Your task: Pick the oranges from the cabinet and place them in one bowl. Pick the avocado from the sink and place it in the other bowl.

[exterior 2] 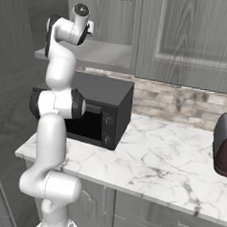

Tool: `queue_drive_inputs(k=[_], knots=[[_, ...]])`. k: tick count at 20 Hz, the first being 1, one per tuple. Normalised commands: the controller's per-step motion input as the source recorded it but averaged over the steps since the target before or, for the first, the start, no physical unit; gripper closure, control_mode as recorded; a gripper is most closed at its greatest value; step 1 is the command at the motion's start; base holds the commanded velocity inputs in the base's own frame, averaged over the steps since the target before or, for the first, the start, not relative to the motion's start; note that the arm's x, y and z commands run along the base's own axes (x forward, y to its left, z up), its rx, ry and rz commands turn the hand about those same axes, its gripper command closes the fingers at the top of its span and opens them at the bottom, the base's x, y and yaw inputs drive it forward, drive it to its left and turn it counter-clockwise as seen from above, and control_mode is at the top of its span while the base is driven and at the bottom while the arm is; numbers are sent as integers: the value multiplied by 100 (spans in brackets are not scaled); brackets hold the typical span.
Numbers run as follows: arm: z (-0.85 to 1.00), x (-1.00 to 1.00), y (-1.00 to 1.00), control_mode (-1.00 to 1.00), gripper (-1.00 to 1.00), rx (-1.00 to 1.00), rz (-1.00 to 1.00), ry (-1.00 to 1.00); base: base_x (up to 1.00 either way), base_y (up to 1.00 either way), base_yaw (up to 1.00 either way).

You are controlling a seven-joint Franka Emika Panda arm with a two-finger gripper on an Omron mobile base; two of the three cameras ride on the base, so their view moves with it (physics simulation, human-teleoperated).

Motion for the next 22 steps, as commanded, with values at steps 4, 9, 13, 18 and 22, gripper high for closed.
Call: queue_drive_inputs(k=[4, 9, 13, 18, 22], knots=[[0, -37, -6, -100, 100, 3, 1, -1, 0, 0, 0], [0, -38, -8, -100, 100, 2, 0, 0, 0, 0, 0], [0, -40, -9, -100, 100, 1, 0, -1, 0, 0, 0], [0, -44, -9, -100, 100, 3, 0, -4, 0, 0, 0], [0, -46, -7, -100, 100, 3, 0, -8, 0, 0, 0]])
